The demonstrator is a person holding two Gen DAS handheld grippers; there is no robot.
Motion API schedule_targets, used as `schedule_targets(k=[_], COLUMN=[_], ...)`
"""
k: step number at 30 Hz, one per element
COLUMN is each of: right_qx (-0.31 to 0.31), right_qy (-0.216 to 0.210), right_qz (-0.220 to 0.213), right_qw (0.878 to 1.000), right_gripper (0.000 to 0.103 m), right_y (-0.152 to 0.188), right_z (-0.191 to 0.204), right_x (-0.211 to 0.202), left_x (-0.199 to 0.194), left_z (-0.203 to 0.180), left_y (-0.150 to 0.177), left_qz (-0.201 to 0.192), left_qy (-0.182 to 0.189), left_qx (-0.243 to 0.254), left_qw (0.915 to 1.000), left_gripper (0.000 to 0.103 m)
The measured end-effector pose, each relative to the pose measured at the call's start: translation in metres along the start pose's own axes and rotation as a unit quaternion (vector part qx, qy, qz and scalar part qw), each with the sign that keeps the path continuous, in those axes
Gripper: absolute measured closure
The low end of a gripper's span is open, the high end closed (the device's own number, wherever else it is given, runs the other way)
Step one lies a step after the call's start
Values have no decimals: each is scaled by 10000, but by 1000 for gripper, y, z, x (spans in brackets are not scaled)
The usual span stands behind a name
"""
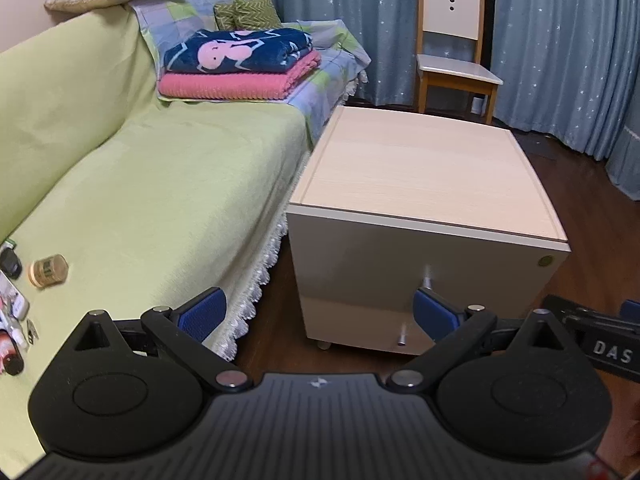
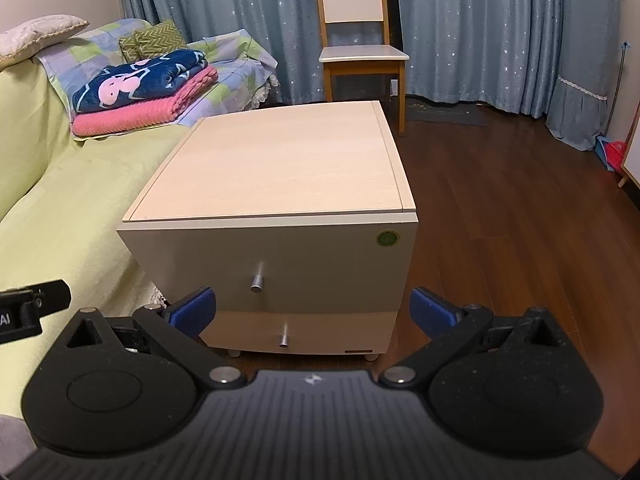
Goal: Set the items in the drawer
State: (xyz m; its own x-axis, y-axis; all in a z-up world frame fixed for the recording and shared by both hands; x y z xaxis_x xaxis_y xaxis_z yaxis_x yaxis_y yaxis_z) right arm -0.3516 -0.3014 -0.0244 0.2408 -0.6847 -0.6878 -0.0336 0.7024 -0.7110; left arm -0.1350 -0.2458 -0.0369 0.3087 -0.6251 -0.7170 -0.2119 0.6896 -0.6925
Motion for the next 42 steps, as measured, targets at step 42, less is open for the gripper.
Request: schedule_targets(k=[42], right_qx=[397], right_qy=[322], right_qz=[121], right_qw=[9986], right_gripper=[1], right_y=[-14], right_z=[-19], right_x=[25], left_x=[31], left_z=[-32], left_y=[-24], left_qz=[55], left_qy=[338], left_qx=[617], left_qw=[9975], left_gripper=[3])
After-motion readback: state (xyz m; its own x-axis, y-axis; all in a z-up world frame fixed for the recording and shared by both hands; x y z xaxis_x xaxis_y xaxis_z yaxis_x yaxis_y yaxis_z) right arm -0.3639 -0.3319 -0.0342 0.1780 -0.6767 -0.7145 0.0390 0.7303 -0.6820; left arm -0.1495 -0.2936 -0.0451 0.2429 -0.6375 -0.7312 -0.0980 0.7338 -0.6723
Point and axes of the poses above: each gripper's, at about its wrist camera, not at the fingertips, and x roughly the way its jaws point, z to its left, y to its underside, the point moved 8 cm from there along x, roughly the way its jaws point, and after that the axes turned 5 degrees about x, right-handed, at the moved point
